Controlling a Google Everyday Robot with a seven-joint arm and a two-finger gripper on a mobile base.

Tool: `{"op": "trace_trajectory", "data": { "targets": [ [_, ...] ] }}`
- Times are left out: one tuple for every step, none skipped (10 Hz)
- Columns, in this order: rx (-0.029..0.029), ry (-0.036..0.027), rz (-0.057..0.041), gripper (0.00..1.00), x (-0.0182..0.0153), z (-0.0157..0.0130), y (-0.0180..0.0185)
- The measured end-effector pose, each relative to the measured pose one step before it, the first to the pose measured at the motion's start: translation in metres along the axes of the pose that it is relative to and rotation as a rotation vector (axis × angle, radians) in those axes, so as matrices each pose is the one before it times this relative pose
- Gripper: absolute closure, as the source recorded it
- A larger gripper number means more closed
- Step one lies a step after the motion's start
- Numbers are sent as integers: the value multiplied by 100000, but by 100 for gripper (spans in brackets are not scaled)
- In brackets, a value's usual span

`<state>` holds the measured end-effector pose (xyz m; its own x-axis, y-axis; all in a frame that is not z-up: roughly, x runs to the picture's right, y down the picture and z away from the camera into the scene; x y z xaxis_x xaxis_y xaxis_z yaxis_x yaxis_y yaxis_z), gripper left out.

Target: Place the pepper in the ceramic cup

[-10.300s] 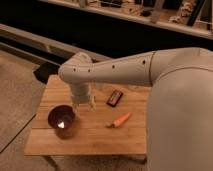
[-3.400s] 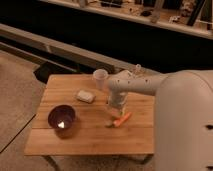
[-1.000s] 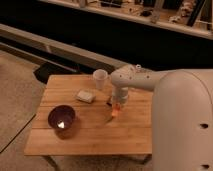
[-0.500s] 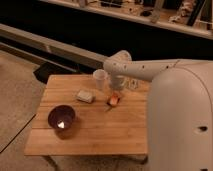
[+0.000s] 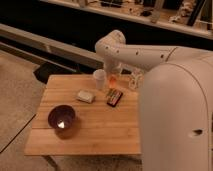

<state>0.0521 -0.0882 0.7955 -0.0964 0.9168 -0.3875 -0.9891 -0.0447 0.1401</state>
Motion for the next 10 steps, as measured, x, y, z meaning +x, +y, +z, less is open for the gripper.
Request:
{"op": "trace_trajectory", "data": {
  "targets": [
    [-330, -3187, -3009, 100, -1440, -919, 348],
    [-445, -3503, -3576, 100, -1531, -815, 408],
    [-652, -4473, -4308, 100, -1861, -671, 402],
    [-801, -3993, -3271, 100, -1527, -264, 176],
    [-1163, -4794, -3497, 100, -1667, 85, 209],
    [-922, -3996, -3191, 100, -1169, 682, 172],
    [-1213, -3792, -2901, 100, -911, 1152, 89],
    [-1256, -2358, -1962, 100, -405, 1122, 226],
    [-1585, -2293, -1826, 100, -272, 1316, 238],
    [-2646, -2636, -2072, 100, -120, 1834, 555]
  ]
}}
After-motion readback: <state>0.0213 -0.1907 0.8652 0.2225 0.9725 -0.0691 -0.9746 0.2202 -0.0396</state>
